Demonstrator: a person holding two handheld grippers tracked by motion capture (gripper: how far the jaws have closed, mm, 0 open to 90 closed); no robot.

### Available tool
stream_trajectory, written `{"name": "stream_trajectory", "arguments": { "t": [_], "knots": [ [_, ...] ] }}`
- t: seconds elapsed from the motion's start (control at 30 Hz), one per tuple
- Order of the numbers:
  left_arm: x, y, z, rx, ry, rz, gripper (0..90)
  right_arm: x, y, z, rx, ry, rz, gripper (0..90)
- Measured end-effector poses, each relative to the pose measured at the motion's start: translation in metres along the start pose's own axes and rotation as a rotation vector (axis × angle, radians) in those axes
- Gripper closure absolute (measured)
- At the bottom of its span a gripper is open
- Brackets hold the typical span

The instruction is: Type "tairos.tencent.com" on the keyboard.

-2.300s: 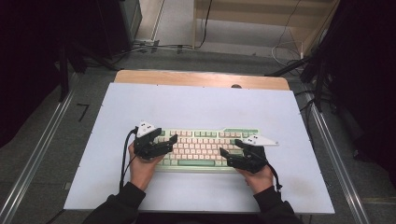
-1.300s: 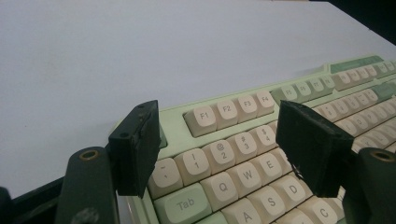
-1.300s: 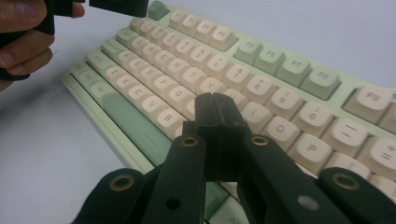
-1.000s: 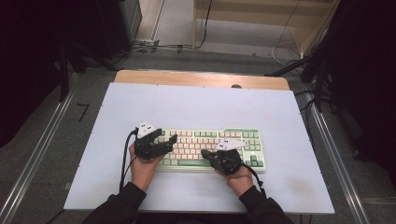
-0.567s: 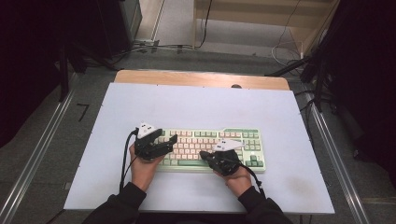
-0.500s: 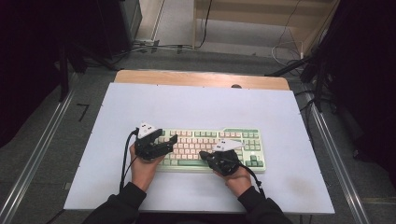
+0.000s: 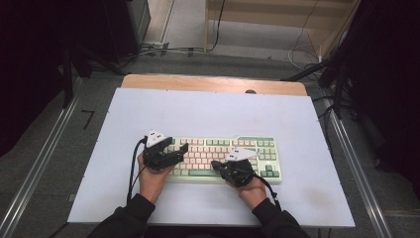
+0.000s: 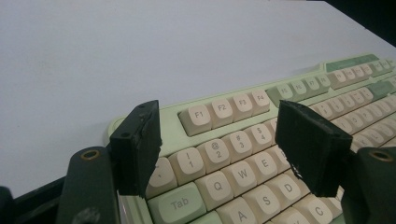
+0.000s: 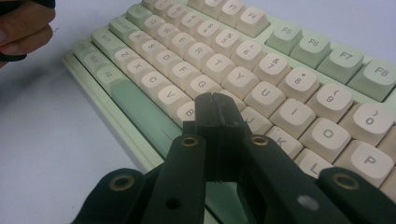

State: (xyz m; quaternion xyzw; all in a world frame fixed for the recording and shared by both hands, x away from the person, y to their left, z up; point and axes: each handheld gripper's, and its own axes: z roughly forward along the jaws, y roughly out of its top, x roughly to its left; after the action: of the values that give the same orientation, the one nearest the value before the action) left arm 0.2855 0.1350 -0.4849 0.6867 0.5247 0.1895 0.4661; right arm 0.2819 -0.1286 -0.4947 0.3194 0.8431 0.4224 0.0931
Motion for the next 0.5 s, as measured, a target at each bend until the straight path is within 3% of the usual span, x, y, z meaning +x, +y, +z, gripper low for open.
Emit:
{"name": "stream_trajectory", "arguments": {
  "t": [0.5],
  "knots": [
    [0.0, -0.0001, -0.0003, 0.001, 0.0, 0.002, 32.0, 0.0001, -0.0005, 0.0013, 0.0, -0.006, 0.002, 87.3]
  ]
}}
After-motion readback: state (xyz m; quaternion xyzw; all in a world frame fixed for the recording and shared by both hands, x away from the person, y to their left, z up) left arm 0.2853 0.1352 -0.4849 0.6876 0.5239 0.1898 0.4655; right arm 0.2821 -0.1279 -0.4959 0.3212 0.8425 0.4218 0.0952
